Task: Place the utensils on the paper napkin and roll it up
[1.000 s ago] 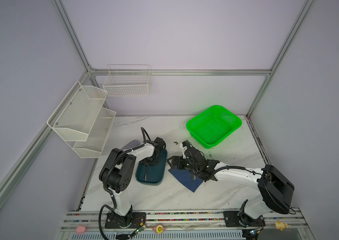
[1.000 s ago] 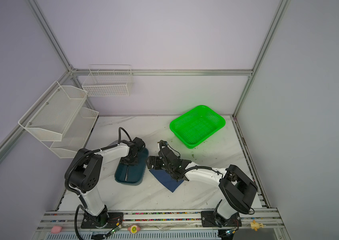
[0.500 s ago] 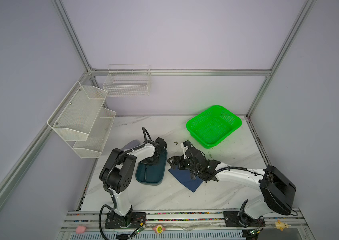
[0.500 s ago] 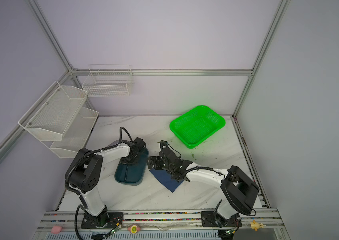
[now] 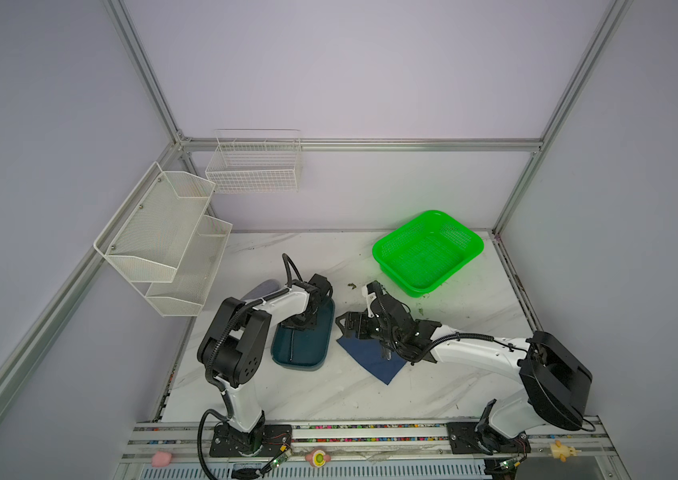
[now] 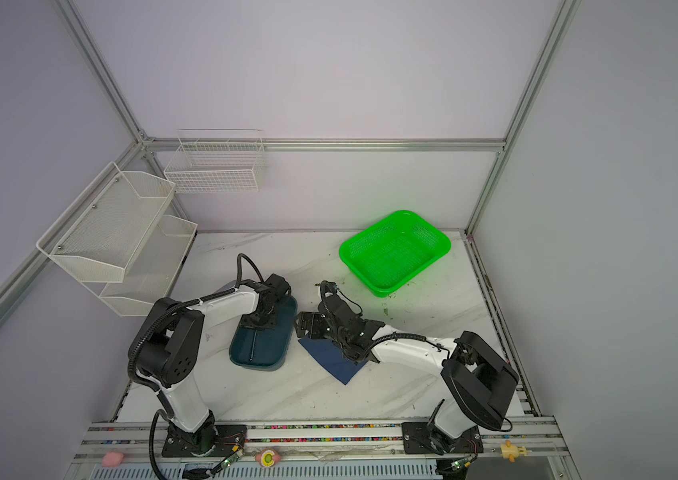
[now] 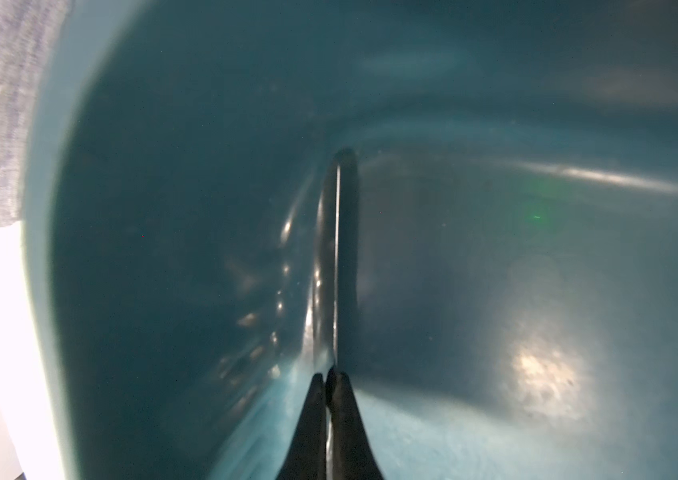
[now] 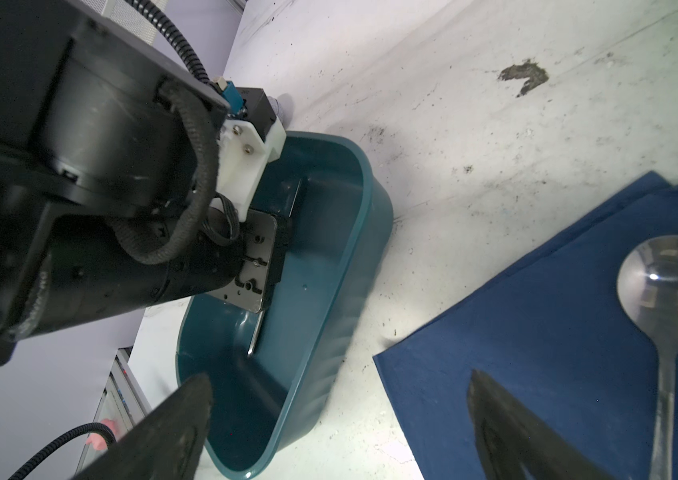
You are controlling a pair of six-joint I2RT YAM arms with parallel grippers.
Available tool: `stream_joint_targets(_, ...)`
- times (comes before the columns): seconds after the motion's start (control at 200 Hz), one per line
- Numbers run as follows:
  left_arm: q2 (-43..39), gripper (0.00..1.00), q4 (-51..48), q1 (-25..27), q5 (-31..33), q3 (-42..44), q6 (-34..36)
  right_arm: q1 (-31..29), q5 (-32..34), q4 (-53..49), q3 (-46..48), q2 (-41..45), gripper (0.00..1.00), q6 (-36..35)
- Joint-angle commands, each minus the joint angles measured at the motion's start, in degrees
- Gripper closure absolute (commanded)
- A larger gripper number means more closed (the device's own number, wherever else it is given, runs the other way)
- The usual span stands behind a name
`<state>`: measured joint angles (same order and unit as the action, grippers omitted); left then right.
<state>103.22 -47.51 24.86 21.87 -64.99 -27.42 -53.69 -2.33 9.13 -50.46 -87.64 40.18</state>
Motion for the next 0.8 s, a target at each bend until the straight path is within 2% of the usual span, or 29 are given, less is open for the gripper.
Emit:
stream_joint_targets(0.0, -2.44, 1.00, 1.74, -0.25, -8.68, 2.29, -0.35, -0.27, 1.05, -1.48, 0.18, 1.24, 0.03, 0.37)
stream_joint_targets(0.215, -3.06, 1.00, 4.21, -1.37, -12.53, 3.79, -1.12, -0.23, 0.97, -1.37, 0.11, 0.77, 0.03, 0.58)
stream_joint_targets(0.795, -2.89, 0.97, 6.03, -1.99, -11.15, 7.77, -3.60, -0.27, 0.79, -2.22, -0.61, -0.06, 0.03, 0.67)
